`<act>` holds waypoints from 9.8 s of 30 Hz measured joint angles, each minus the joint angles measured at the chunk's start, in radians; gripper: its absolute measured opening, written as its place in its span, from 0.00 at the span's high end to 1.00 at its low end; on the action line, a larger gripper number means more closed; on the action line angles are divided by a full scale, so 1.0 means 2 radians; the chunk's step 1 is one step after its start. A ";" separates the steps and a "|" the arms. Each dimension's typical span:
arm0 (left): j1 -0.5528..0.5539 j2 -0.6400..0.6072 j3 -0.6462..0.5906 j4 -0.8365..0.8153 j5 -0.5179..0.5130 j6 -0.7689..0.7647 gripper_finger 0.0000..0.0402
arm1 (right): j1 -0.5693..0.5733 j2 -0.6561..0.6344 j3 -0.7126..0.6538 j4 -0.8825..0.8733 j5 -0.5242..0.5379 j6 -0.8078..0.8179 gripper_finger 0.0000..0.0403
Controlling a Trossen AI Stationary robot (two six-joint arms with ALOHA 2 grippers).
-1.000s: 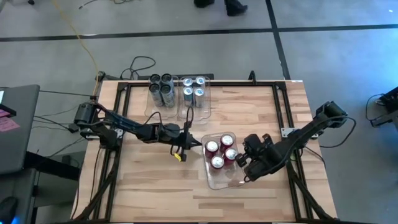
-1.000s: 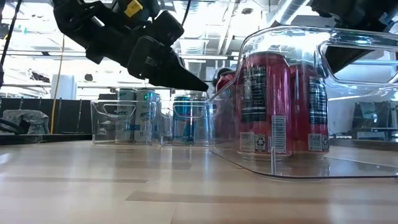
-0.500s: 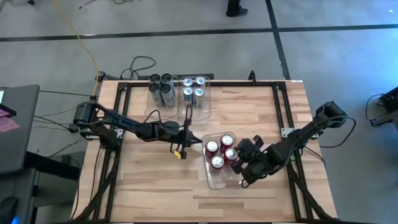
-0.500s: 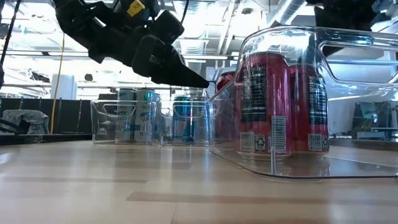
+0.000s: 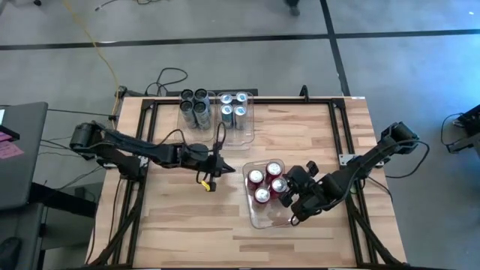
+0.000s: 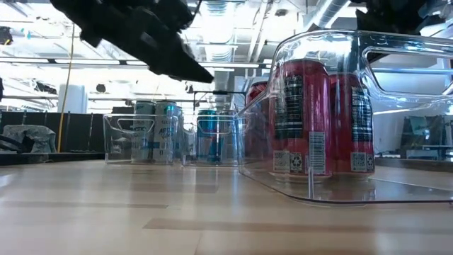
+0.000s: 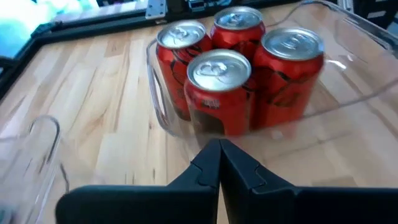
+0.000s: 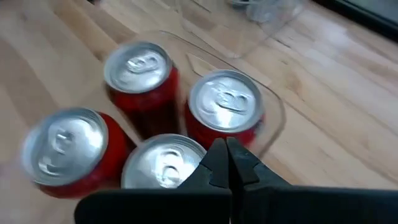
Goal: Sort soda cans
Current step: Move the bottom transparent bin from the bottom to the top right
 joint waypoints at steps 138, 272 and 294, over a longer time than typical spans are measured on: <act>-0.036 0.001 -0.069 0.052 -0.019 -0.080 1.00 | 0.146 0.151 0.028 0.414 -0.196 -0.130 1.00; -0.050 -0.254 -0.123 -0.163 -0.109 -0.086 1.00 | -0.271 0.085 0.015 0.044 -0.185 -0.511 1.00; -0.028 -0.283 -0.123 -0.187 -0.110 -0.084 1.00 | -0.300 0.068 0.071 0.040 -0.203 -0.575 1.00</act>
